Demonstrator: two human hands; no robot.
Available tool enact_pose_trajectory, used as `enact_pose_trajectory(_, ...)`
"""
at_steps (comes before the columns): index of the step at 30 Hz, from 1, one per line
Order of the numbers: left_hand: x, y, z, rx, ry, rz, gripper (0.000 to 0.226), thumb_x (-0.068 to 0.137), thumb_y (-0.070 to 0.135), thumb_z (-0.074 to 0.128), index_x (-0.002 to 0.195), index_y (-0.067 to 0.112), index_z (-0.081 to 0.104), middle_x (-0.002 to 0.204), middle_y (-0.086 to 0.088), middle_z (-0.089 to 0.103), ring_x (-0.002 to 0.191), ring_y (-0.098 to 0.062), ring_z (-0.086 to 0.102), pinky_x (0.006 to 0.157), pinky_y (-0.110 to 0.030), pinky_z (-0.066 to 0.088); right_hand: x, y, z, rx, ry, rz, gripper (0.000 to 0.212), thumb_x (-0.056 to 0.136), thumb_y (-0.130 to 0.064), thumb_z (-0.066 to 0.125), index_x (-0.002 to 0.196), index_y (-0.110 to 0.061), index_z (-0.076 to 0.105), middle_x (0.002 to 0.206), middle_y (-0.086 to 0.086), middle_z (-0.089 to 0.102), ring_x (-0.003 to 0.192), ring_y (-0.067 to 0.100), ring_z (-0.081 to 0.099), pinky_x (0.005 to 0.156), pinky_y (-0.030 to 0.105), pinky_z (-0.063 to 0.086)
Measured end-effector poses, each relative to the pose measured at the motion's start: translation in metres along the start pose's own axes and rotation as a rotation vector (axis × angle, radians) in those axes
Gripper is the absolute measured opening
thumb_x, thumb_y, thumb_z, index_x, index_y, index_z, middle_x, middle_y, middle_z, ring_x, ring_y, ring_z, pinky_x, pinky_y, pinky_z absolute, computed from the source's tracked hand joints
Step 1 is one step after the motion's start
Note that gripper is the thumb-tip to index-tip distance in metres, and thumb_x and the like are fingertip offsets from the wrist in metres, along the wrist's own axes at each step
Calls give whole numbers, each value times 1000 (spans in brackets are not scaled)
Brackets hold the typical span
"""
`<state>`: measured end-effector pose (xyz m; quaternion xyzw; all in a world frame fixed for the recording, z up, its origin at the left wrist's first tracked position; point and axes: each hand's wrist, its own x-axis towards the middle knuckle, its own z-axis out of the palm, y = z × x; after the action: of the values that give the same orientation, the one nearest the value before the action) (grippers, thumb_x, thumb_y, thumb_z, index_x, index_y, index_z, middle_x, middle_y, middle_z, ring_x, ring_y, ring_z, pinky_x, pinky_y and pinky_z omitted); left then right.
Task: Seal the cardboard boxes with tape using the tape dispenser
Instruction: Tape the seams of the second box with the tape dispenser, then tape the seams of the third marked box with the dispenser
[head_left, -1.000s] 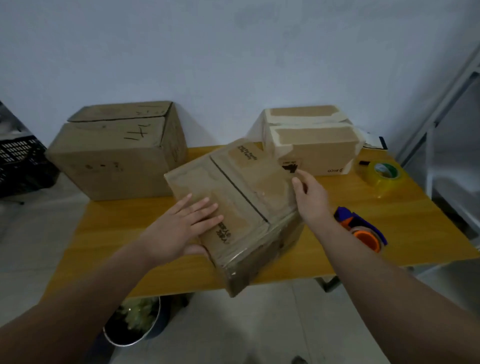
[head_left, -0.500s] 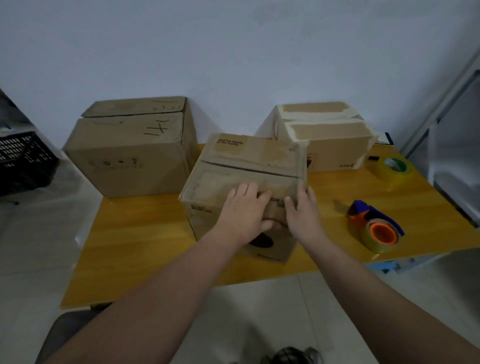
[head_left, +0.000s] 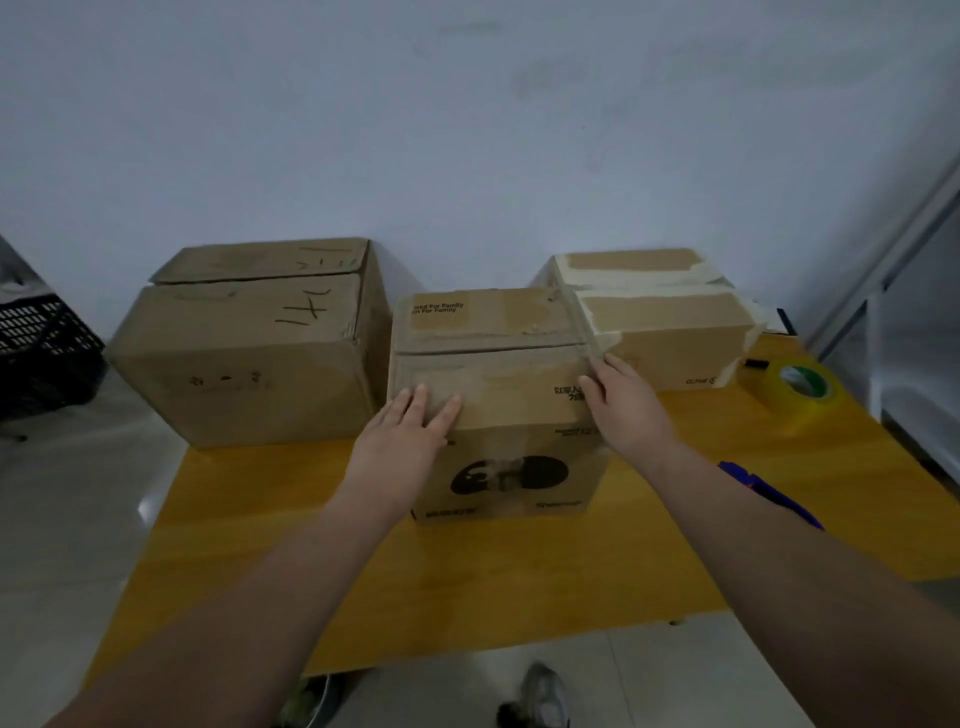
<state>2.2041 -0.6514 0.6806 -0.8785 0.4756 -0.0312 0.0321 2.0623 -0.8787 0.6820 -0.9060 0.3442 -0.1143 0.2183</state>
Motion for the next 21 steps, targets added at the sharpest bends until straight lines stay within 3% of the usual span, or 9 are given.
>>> enact_pose_trajectory(5, 68, -4, 1, 4, 17, -51, 60, 100, 19, 28, 148, 33, -6, 157, -13, 3, 144, -28, 6, 115, -38, 10, 49, 9, -4, -73, -56, -113, 55, 100, -46, 29, 150, -23, 25, 157, -2, 19, 141, 23, 20, 110, 38, 29)
enact_pose_trajectory(10, 137, -19, 3, -2, -7, -101, 58, 100, 25, 31, 149, 33, 1, 157, -13, 8, 144, -29, 9, 115, -41, 13, 95, 15, -3, -157, -93, -180, 58, 98, -48, 31, 149, -21, 23, 158, 3, 15, 145, 22, 11, 115, 41, 16)
enact_pose_trajectory(14, 175, -33, 8, -17, 9, -119, 55, 101, 27, 31, 148, 35, 5, 157, -10, 10, 144, -28, 9, 115, -40, 9, 127, 17, 2, -233, -135, -221, 62, 99, -46, 33, 151, -22, 11, 159, 4, 4, 146, 20, 1, 116, 40, 7)
enact_pose_trajectory(17, 194, -36, 10, -29, 26, -138, 54, 101, 29, 31, 149, 34, 6, 157, -11, 12, 144, -28, 8, 115, -41, 7, 145, 14, 5, -282, -164, -197, 65, 99, -44, 34, 152, -22, 3, 159, 5, -5, 146, 20, -7, 117, 43, -4)
enact_pose_trajectory(21, 197, -39, 13, -28, 87, -103, 57, 100, 31, 34, 149, 30, 3, 157, -12, 10, 144, -28, 6, 114, -40, 2, 154, 0, 8, -341, -102, -102, 62, 99, -42, 33, 152, -21, 7, 159, 7, 1, 146, 25, -4, 117, 46, -5)
